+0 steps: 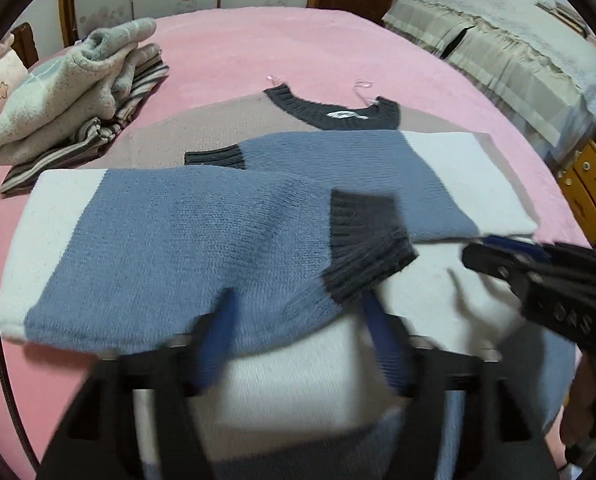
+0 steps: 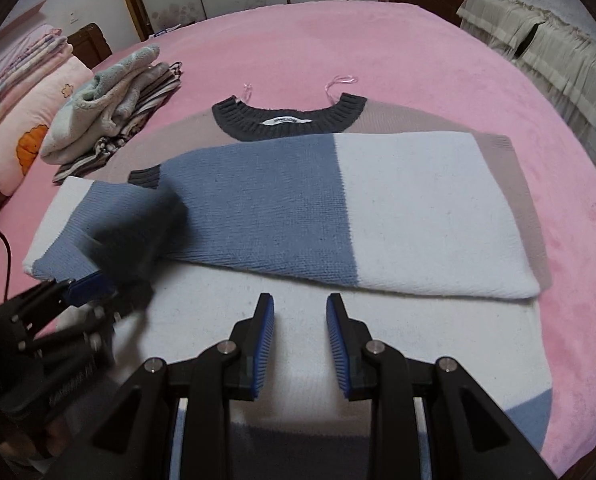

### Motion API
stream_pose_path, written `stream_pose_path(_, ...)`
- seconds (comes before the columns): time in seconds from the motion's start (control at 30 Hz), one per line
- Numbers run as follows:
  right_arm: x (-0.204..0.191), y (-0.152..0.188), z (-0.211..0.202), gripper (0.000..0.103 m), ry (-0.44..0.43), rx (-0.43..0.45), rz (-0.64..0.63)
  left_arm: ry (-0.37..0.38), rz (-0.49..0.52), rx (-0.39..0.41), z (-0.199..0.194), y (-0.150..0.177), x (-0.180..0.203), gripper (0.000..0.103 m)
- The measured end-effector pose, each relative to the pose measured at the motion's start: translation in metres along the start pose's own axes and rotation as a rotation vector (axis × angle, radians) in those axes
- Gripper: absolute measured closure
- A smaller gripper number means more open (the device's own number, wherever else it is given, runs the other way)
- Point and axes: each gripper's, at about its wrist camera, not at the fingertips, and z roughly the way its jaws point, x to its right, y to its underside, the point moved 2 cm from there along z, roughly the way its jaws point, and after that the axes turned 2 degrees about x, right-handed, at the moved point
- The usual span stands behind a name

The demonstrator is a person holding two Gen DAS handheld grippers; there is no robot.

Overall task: Fold small clothes
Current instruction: 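Fold the held sleeve across the sweater body with the left gripper, then release, then grasp the sweater side edge with the right gripper and fold it inward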

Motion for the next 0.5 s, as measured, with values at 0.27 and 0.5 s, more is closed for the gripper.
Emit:
stream_pose_path(0.27, -0.018, -0.020, -0.008, 0.060, -0.121, 0.034, -0.019, -0.097, 0.025, 0.070, -0.051, 0.040, -0.025, 0.030)
stream_pose_path(0.5, -0.027, -0.029, 0.014, 0.054, -0.203, -0.028, 0.018, -0.294, -0.150, 0.118, -0.078, 0.067, -0.103, 0.030)
